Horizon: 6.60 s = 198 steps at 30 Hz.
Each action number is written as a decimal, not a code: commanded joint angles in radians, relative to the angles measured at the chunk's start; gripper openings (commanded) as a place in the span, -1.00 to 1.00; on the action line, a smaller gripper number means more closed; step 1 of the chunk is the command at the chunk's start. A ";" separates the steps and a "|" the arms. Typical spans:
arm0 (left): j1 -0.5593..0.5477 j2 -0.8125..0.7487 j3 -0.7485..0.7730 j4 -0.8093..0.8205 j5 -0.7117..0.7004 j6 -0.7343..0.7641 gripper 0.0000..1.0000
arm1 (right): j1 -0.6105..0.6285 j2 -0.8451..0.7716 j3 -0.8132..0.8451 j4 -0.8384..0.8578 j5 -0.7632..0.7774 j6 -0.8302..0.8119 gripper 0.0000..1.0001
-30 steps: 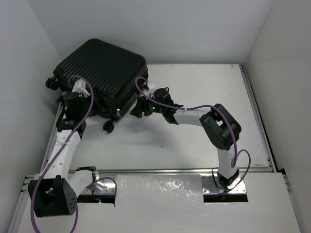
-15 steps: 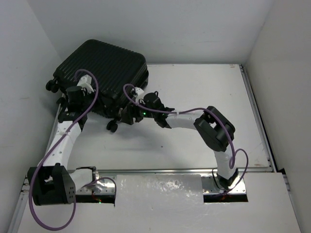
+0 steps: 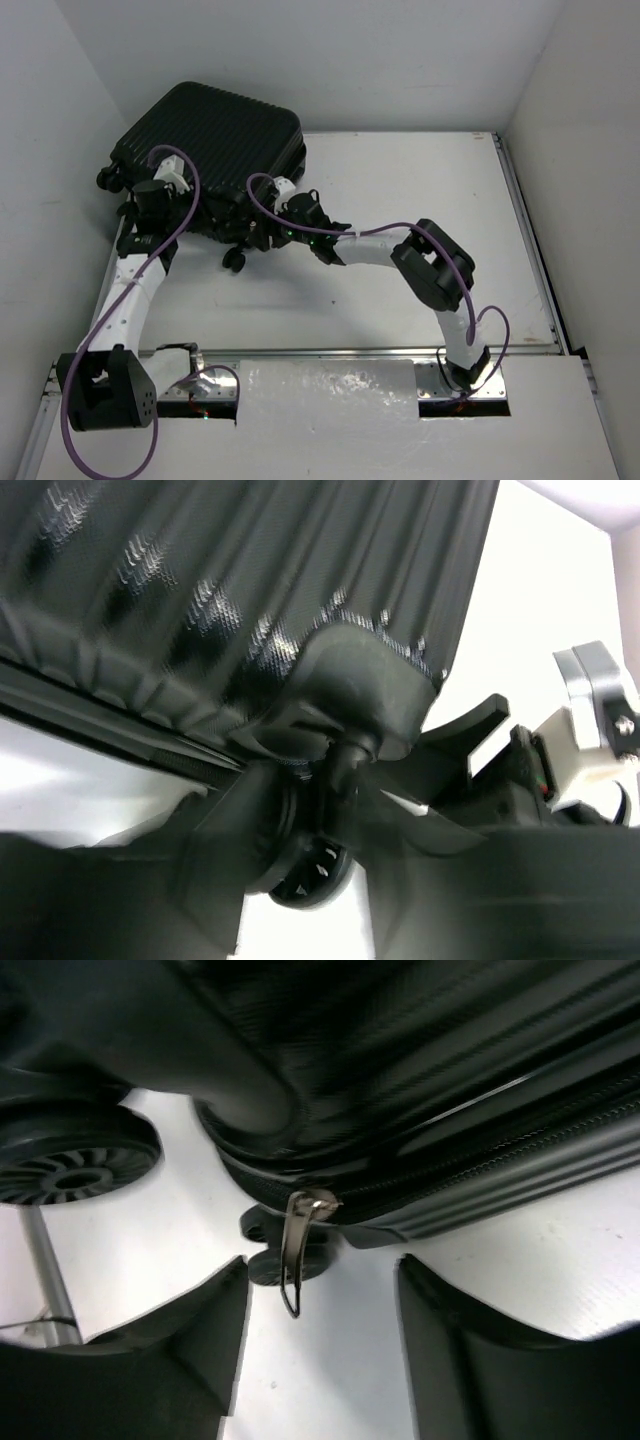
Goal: Pack the luggage
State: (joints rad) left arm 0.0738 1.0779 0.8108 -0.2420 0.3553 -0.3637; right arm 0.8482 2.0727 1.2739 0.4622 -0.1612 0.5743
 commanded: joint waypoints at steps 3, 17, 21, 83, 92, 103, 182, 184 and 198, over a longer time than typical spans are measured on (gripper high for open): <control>-0.006 -0.010 -0.041 -0.042 0.060 0.014 0.05 | 0.006 0.038 0.097 -0.005 0.051 -0.017 -0.07; -0.009 0.025 -0.065 0.010 0.131 -0.018 -0.75 | -0.004 0.018 0.055 0.070 0.065 -0.022 -1.00; -0.009 -0.004 -0.055 0.017 0.077 -0.060 -1.00 | -0.035 0.006 0.012 0.092 0.106 0.012 -1.00; -0.445 0.718 0.748 -0.149 -0.458 0.011 0.12 | -0.406 0.259 0.346 0.098 -0.363 0.024 -1.00; -0.457 0.708 0.668 -0.154 -0.483 -0.007 -1.00 | -0.406 0.224 0.308 0.070 -0.328 -0.028 -1.00; -0.574 0.470 0.309 -0.077 -0.499 -0.037 -1.00 | -0.405 0.147 0.168 0.142 -0.259 -0.039 -1.00; -0.798 -0.024 -0.113 -0.054 -0.360 -0.021 -1.00 | -0.187 -0.316 -0.222 -0.180 -0.158 -0.599 -0.31; -0.798 -0.019 -0.111 -0.052 -0.336 -0.020 -1.00 | -0.184 -0.318 -0.225 -0.172 -0.167 -0.594 -0.47; -0.798 -0.035 -0.121 -0.059 -0.326 -0.030 -1.00 | -0.219 -0.309 -0.243 -0.025 -0.012 -0.393 -1.00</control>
State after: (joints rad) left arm -0.6807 1.0489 0.7300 -0.2203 -0.1612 -0.3939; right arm 0.6552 1.7645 0.9913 0.2466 -0.2867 0.0906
